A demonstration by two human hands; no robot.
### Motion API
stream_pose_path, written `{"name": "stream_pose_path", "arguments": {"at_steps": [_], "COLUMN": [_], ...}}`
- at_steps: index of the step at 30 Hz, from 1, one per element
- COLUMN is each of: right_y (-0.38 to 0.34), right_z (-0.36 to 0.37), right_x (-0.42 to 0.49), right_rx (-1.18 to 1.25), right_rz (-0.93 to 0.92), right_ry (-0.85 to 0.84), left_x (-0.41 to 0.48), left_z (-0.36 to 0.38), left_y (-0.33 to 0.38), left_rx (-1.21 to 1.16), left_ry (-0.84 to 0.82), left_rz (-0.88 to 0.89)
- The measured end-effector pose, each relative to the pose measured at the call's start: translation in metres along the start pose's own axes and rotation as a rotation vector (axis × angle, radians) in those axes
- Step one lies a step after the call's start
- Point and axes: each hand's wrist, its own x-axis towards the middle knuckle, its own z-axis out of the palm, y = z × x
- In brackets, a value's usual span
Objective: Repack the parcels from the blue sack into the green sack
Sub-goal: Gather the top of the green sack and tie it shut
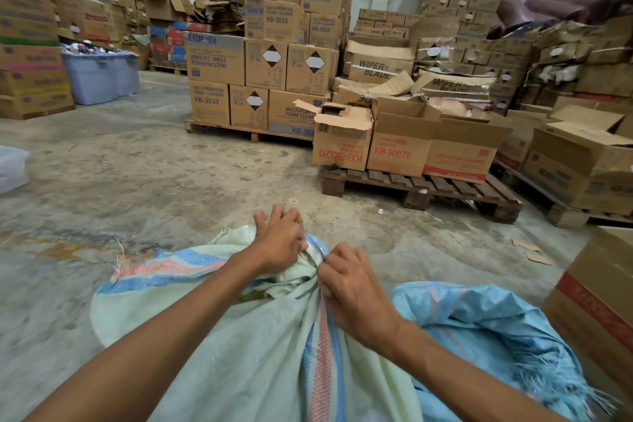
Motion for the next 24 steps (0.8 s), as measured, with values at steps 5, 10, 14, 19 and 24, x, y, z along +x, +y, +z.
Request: {"name": "stream_pose_path", "arguments": {"at_steps": [5,10,14,19,24], "right_y": [-0.009,0.007,0.030,0.056,0.046], "right_z": [0.013,0.011,0.006,0.000,0.005], "right_x": [-0.022,-0.031,-0.052,-0.072,-0.074], "right_rx": [0.060,0.074,0.136,0.251,0.442], "right_rz": [0.016,0.116,0.354,0.601,0.766], "right_ry": [-0.047,-0.026,-0.153,-0.601,-0.816], "left_x": [-0.007,-0.008,-0.026,-0.037,-0.028], "left_z": [0.015,-0.002,-0.021,-0.007,0.023], "left_y": [0.010,0.013,0.040,0.064,0.052], "left_rx": [0.344,0.318,0.309,0.383,0.344], "left_ry": [0.048,0.062,0.136,-0.279,-0.453], "left_rz": [0.176,0.125,-0.099,-0.380,-0.405]}}
